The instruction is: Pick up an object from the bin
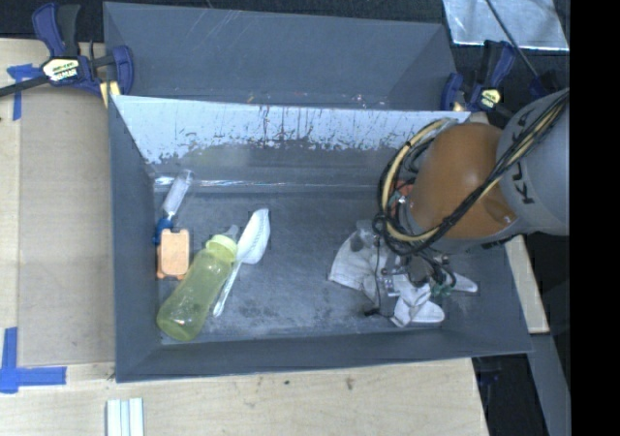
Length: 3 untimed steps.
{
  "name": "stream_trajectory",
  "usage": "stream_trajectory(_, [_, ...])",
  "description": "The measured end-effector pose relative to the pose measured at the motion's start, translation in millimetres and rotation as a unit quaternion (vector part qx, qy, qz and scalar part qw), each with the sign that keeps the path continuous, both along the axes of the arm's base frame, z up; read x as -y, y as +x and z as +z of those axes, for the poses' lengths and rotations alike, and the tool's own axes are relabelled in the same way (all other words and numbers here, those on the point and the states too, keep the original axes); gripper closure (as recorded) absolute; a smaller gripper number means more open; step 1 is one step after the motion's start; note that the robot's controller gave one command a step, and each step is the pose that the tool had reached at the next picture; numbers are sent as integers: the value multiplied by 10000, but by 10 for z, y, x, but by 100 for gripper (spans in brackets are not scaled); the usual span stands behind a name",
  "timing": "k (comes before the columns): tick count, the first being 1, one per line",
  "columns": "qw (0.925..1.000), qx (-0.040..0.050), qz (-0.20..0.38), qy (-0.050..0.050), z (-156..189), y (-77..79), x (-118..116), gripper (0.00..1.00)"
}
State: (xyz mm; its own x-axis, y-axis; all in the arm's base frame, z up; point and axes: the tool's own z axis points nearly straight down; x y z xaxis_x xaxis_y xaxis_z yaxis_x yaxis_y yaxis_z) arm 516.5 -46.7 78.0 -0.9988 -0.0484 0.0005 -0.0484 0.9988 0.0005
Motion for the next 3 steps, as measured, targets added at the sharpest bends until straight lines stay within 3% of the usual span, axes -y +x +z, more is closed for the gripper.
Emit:
stream_trajectory(1, [10000, 21, -44, -2, -52, -116, 37, 0])
stream_trajectory(2, [9990, 28, -456, 4, -64, -186, 56, 100])
stream_trajectory(3, [9982, 27, -591, 3, -65, -164, 59, 100])
